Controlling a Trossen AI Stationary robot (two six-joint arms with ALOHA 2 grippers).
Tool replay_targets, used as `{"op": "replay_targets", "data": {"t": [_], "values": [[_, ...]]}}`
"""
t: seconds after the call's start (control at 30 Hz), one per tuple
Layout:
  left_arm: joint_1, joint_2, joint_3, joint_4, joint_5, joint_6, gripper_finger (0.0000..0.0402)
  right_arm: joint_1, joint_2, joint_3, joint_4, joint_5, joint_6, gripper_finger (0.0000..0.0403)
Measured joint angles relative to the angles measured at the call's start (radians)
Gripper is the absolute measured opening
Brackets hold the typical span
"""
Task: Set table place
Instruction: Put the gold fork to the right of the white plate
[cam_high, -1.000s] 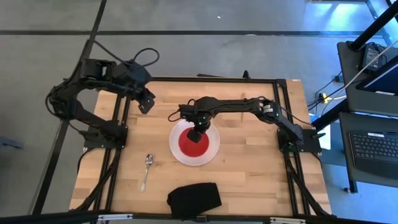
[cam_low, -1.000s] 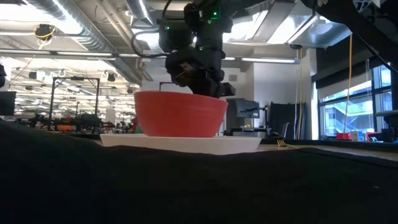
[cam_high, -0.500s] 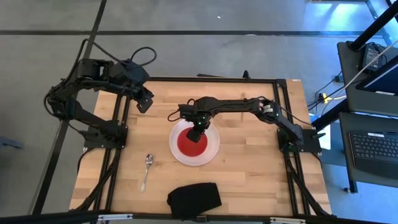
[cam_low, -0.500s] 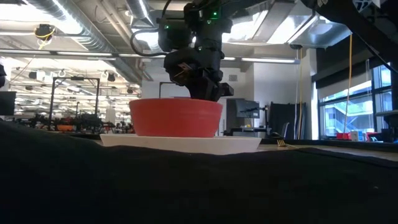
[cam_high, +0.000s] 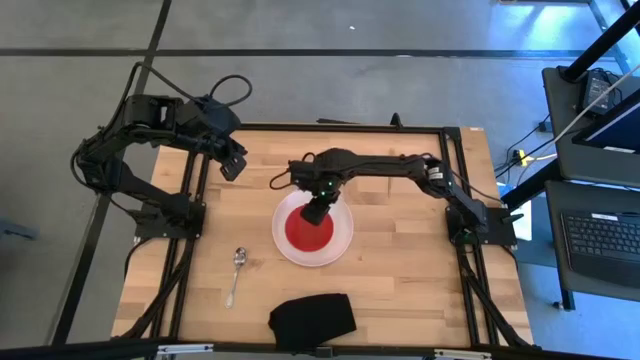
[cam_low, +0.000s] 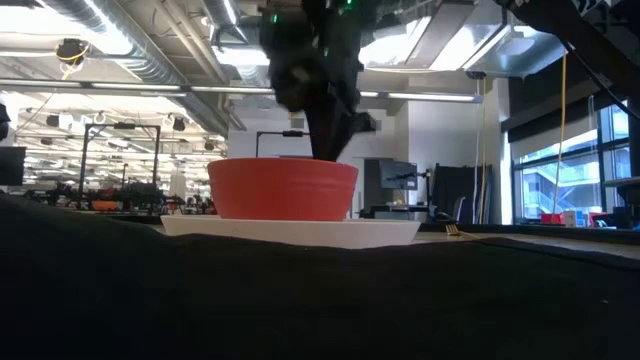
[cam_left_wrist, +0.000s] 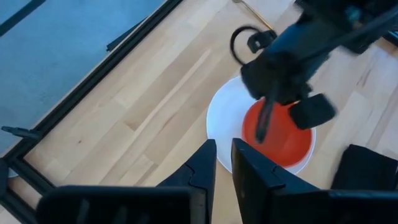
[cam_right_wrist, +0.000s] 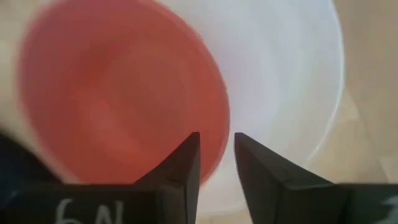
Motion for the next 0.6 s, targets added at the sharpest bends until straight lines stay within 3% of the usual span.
{"op": "replay_targets", "data": {"t": [0.13,0.23,0.6], "values": [[0.0,0.0,0.0,0.0,-0.016,-0.005,0.0037,0.0,-0.001,0.157,-0.133,0.002,-0.058,0.0101],[0.0,0.0,0.0,0.0,-0.009,-0.018,0.0035,0.001,-0.018,0.228,-0.22,0.066,-0.107,0.0101],[-0.016,0.0,0.0,0.0,-0.025,-0.028,0.0061,-0.052,-0.279,-0.049,-0.27,0.3,0.054,0.0101]]}}
